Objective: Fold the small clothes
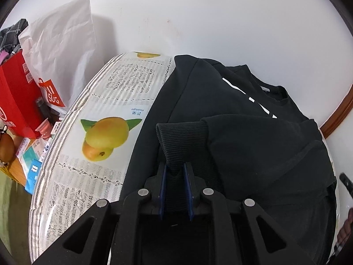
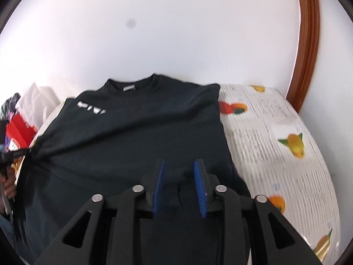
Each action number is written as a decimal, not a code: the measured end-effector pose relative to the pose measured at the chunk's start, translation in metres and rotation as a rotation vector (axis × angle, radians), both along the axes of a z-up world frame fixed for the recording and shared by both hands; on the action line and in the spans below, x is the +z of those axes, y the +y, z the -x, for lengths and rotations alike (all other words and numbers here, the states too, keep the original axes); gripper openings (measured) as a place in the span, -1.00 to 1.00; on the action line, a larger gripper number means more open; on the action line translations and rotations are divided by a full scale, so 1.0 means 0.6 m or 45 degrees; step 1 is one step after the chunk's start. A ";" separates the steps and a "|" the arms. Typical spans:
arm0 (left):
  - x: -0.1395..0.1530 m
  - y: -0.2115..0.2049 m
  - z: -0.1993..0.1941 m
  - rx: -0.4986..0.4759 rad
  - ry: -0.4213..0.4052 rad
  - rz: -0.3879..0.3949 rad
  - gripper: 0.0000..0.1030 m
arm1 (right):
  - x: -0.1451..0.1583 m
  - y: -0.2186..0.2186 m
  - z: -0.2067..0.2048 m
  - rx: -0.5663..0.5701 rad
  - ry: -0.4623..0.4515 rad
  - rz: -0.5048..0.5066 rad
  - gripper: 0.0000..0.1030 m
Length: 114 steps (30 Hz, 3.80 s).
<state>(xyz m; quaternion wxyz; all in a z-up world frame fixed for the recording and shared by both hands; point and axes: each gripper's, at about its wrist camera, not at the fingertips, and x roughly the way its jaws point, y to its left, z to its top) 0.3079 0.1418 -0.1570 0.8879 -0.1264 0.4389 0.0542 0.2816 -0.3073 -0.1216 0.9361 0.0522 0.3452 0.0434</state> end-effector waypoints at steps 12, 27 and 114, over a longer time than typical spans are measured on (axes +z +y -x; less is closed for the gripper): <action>0.022 -0.014 0.050 -0.032 -0.023 -0.030 -0.29 | -0.030 -0.038 0.030 -0.209 0.104 0.076 -0.33; 0.037 -0.041 0.184 -0.038 -0.050 -0.129 0.06 | -0.059 -0.081 0.183 -0.237 0.187 0.049 0.02; 0.162 -0.059 0.339 -0.226 -0.313 0.027 -0.86 | 0.062 -0.062 0.356 -0.029 -0.242 -0.243 -0.83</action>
